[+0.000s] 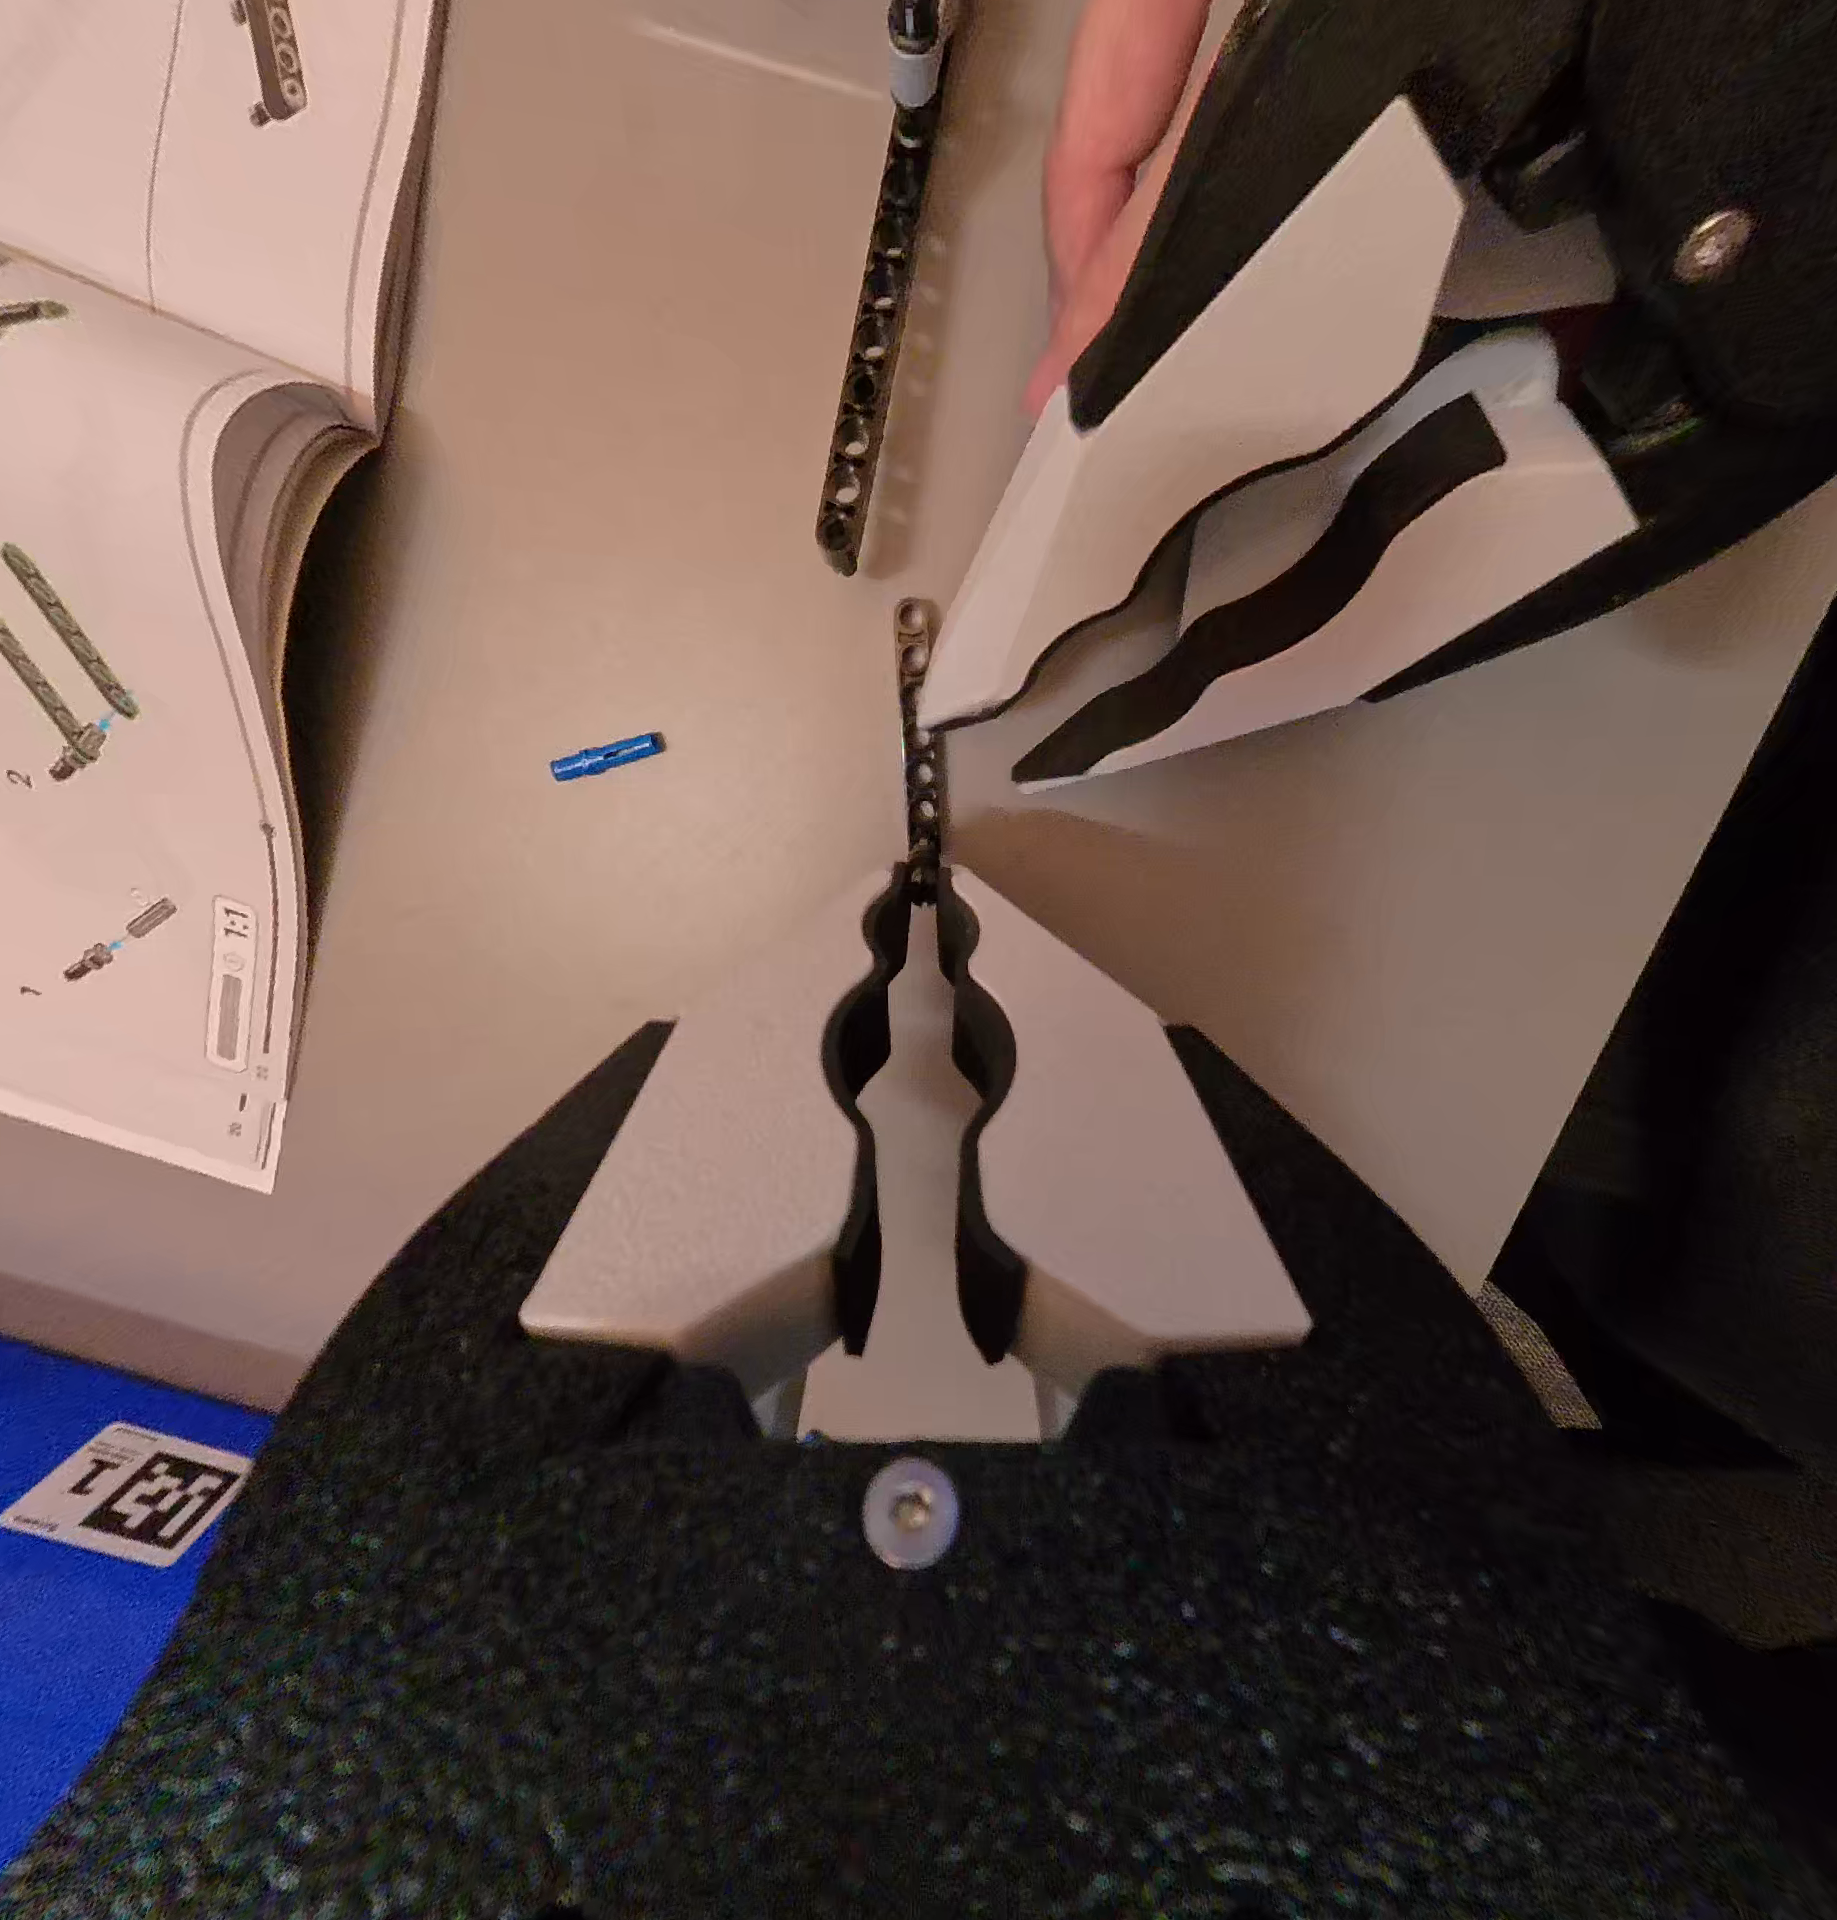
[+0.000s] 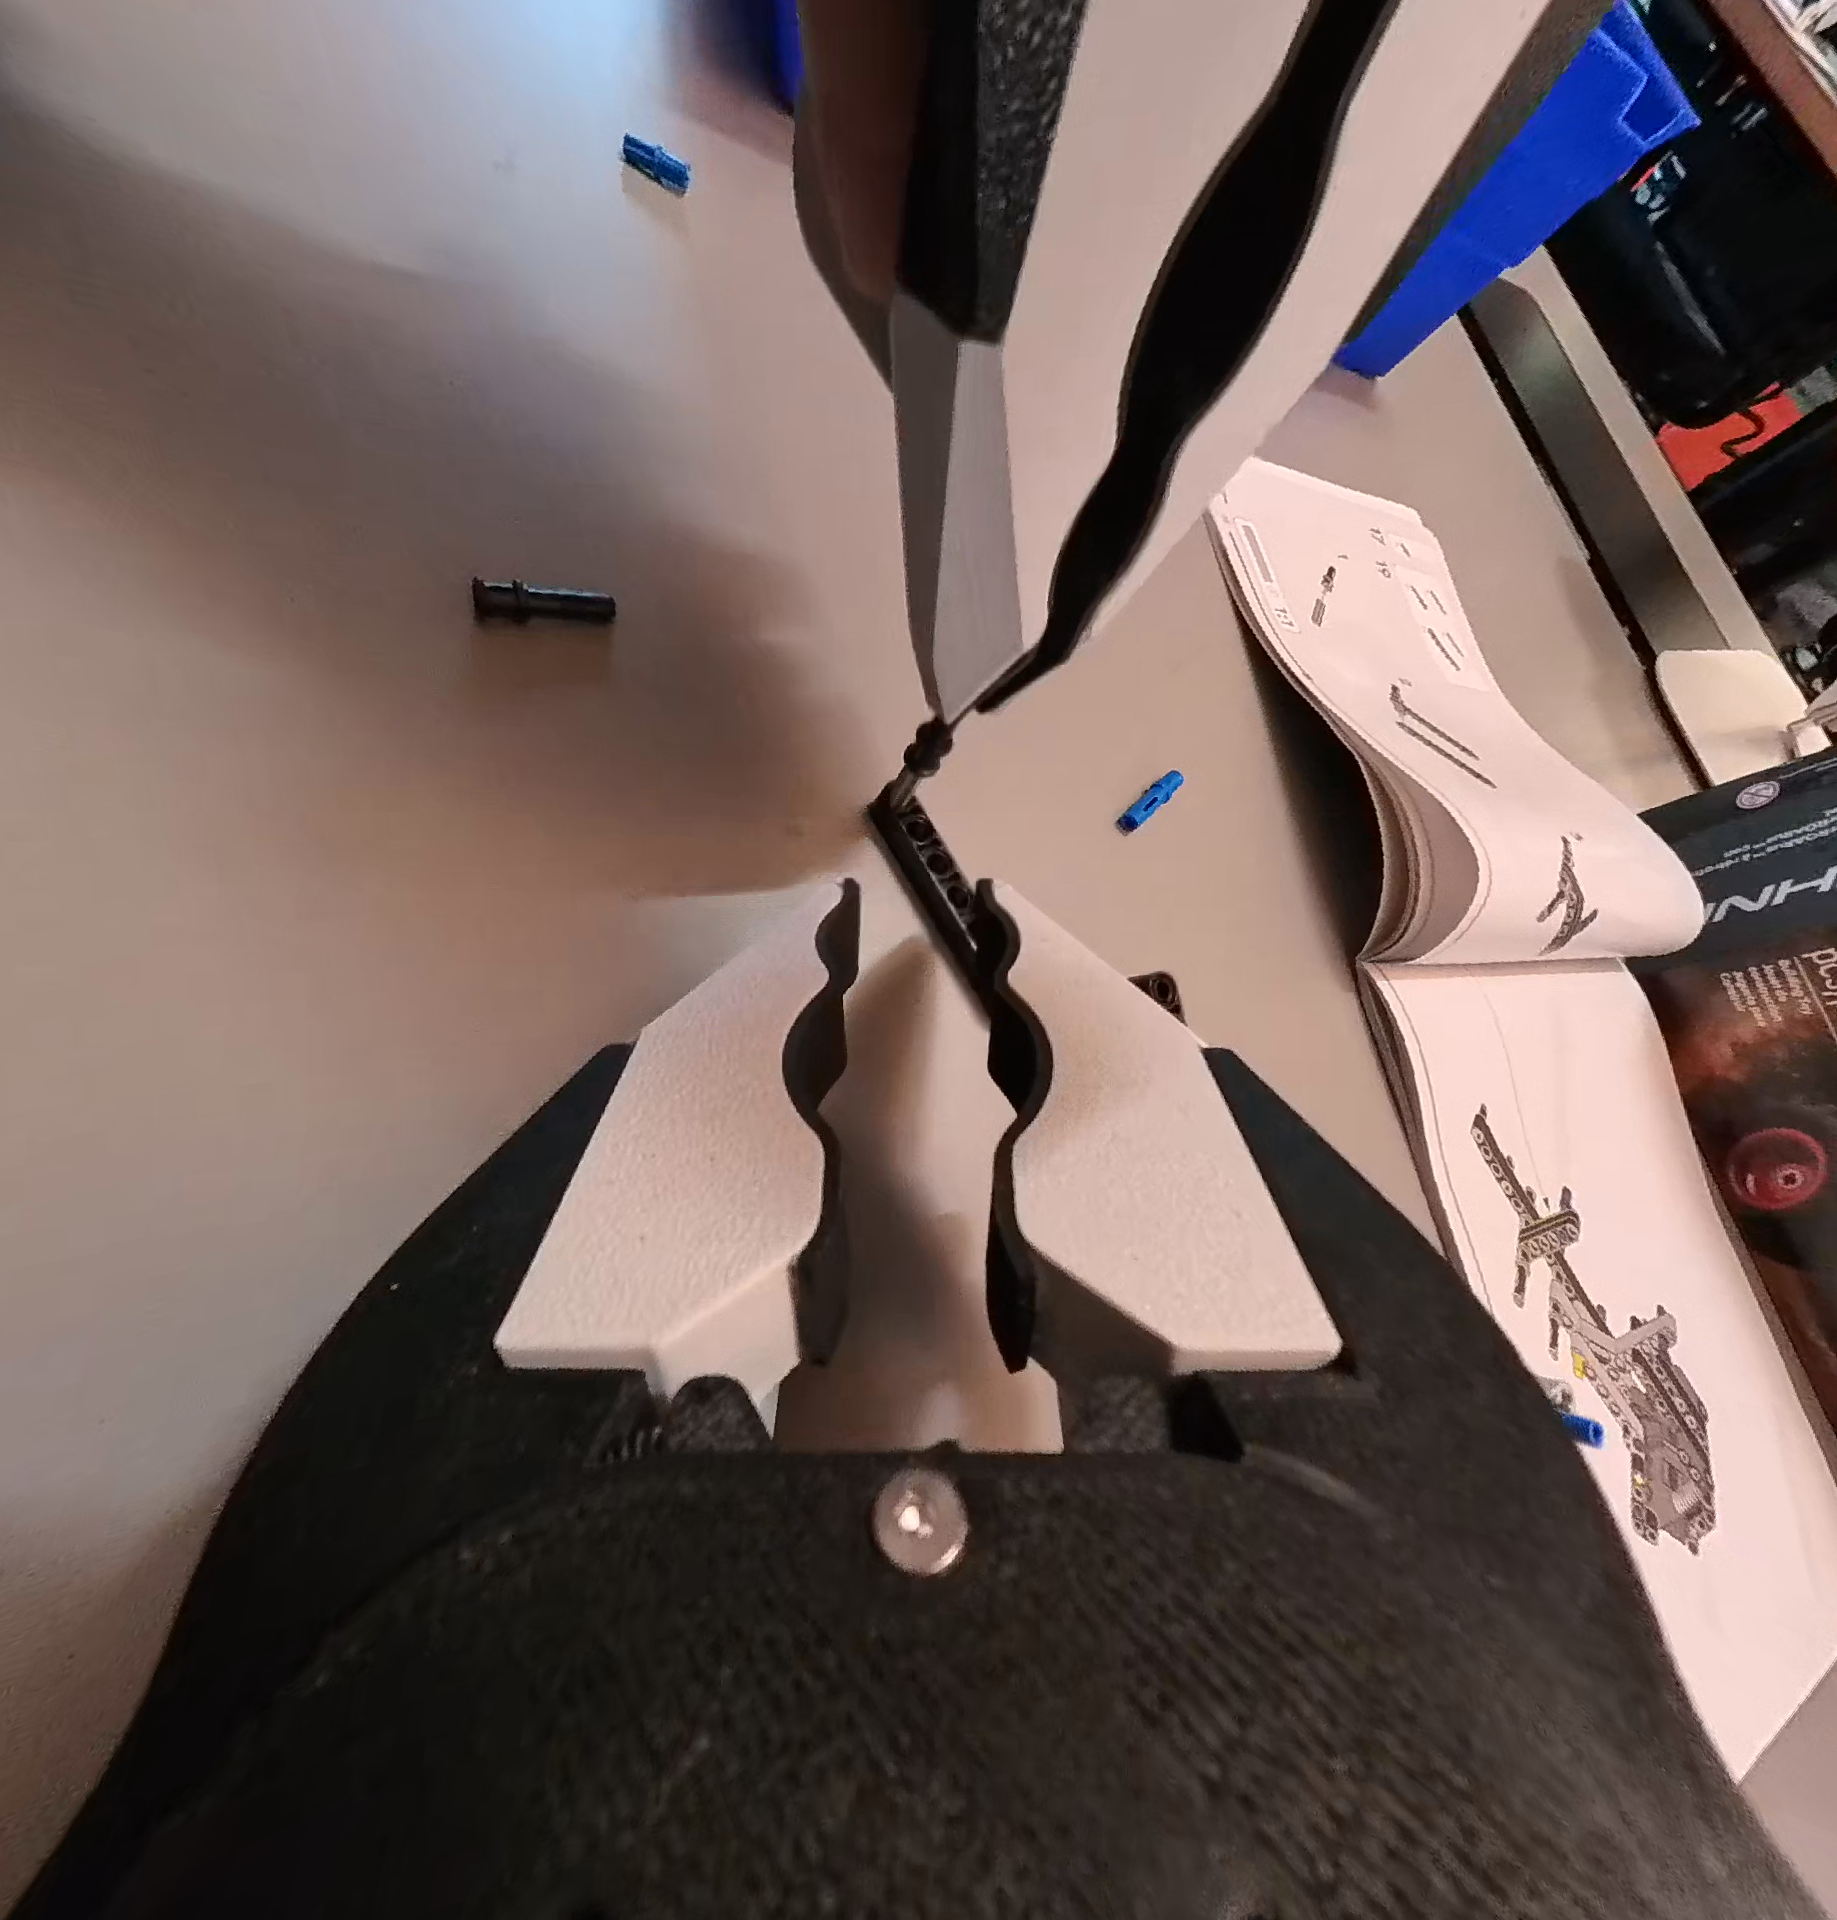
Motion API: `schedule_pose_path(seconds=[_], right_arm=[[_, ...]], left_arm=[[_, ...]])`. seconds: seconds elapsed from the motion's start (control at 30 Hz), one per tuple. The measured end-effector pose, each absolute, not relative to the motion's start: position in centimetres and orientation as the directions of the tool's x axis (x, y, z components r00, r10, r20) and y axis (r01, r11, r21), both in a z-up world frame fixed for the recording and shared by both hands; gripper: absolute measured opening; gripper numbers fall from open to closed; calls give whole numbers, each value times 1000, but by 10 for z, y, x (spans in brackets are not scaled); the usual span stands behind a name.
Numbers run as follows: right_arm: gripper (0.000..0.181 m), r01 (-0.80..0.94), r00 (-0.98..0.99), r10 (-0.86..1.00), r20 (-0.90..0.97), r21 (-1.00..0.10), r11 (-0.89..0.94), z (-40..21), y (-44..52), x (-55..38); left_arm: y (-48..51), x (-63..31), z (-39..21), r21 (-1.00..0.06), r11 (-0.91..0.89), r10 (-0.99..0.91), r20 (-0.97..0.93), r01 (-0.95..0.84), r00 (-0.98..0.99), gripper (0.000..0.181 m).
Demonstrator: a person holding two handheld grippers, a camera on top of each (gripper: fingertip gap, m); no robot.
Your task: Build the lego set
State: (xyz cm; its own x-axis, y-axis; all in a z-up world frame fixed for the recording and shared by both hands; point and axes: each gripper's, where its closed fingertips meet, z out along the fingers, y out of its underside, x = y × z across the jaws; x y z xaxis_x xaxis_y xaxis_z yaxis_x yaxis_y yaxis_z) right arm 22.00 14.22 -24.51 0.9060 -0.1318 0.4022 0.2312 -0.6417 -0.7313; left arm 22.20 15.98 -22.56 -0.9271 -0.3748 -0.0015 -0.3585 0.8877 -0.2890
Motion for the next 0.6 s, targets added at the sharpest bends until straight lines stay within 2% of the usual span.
schedule_pose_path(seconds=[0.2,0.27,0.4,0.6], right_arm=[[19,206,919,-140,368,-751,-627,-243,151,221],[21,203,920,-136,369,-742,-639,-243,154,223],[24,205,926,-103,364,-710,-674,-247,156,224],[17,175,946,-80,315,-702,-690,-248,157,224]], left_arm=[[156,223,-230,-249,902,-367,-5,-354,-930,3],[159,220,-230,-220,921,-333,-16,-321,-943,3],[169,220,-240,-227,931,-301,-33,-286,-953,7],[161,226,-222,-479,809,-385,4,-340,-923,16]])
